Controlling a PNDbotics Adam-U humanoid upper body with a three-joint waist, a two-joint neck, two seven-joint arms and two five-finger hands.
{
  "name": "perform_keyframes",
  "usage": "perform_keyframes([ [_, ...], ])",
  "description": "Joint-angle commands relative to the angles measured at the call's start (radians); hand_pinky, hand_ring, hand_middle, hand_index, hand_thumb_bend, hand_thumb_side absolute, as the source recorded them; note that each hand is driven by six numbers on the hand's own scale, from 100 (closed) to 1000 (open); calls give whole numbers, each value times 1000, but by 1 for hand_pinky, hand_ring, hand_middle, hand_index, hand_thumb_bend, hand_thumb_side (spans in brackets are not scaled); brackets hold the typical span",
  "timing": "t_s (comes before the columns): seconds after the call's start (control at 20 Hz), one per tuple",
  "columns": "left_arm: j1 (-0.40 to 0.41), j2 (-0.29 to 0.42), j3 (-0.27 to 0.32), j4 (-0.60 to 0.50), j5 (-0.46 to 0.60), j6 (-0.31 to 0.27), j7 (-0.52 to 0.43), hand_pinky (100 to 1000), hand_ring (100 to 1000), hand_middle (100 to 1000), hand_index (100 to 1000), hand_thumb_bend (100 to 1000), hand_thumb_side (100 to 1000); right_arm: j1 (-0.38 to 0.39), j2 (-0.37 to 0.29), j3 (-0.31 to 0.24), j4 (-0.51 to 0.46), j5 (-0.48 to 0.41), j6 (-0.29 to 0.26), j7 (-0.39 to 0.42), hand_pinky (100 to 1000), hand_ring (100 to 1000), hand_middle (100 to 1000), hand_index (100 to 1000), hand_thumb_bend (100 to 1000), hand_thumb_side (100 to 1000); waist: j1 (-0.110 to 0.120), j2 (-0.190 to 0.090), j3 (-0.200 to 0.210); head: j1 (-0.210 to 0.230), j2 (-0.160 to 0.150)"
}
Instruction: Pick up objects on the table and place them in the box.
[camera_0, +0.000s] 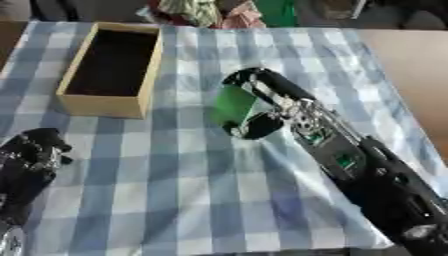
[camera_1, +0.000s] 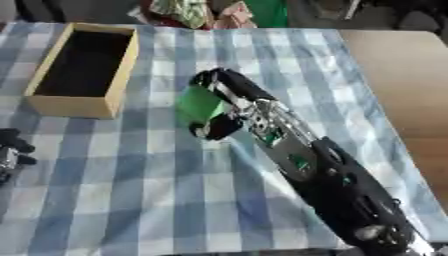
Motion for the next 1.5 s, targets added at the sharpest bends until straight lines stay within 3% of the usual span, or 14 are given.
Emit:
perform_keyframes([
  [0.05,-8,20,-3,-13,0,-1,-3,549,604,511,660,100,207,-55,-29,-10,-19,-6,12,5,892,967,487,664,324,100,3,-17,5,1,-7],
  [0.55,-29,18,-16,-18,1,0,-17,549,604,511,660,100,207,-256,25,3,128,27,7,5,887,952,487,670,323,100,3,-6,62,-22,-33],
  [1.0,-58,14,-37,-22,3,3,-39,548,604,510,659,100,208,-367,149,2,324,84,-40,-41,873,948,495,701,313,100,1,11,136,-57,-60],
  [1.25,-64,12,-43,-23,5,5,-45,548,604,510,659,100,208,-411,232,-21,470,107,-60,-119,860,945,513,738,318,100,3,16,167,-72,-65],
  [1.45,-66,9,-46,-23,6,6,-49,548,604,510,659,100,208,-430,274,-37,556,139,-78,-193,861,950,602,806,332,100,4,18,179,-79,-66],
  [1.5,-66,9,-46,-22,6,6,-49,548,604,510,659,100,208,-432,280,-39,568,145,-83,-205,867,961,675,834,333,100,4,19,181,-80,-66],
])
